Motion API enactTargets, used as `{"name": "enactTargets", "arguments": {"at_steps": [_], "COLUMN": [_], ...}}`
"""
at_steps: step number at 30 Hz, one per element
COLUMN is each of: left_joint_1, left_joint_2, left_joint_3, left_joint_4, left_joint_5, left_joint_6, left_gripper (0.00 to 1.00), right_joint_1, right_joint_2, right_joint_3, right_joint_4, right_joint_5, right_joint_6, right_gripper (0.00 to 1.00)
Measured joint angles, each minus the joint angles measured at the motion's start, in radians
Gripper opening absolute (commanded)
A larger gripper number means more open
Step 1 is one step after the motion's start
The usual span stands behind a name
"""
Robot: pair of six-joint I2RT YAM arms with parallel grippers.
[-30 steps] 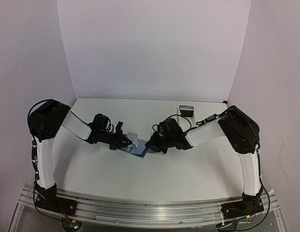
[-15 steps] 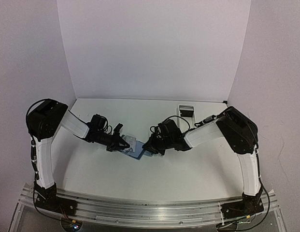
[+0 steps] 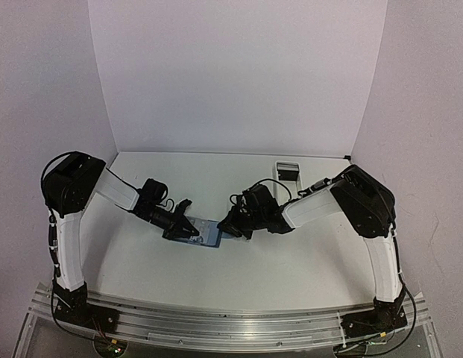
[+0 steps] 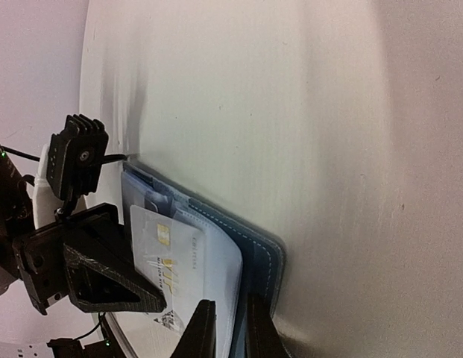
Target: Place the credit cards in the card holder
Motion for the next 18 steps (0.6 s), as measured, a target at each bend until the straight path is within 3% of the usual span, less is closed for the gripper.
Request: {"name": "enactTargets", "arguments": {"at_steps": [8, 13, 18], "left_joint_1": [-0.02, -0.045, -0.058], "left_joint_2": [0.034, 0.043, 0.028], "left_joint_3": [0.045, 0.077, 0.144], "left_joint_4": [-0.013, -0.036, -0.167], "left_joint_5": [0.016, -0.005, -0.029], "left_joint_6": [-0.015, -0.022, 0.037], "left_gripper": [0.02, 0.28, 0.5], "right_joint_1": [0.0, 0.0, 0.003], "right_joint_2": [0.006, 0.005, 0.003], "right_joint_3": [0.01, 0.01, 0.008], "right_joint_4": [-0.004, -0.004, -0.003], "right_joint_5": [-0.003, 0.0, 0.011], "right_joint_6": [-0.004, -0.005, -0.014], "right_gripper": [0.13, 0.13, 0.13]}}
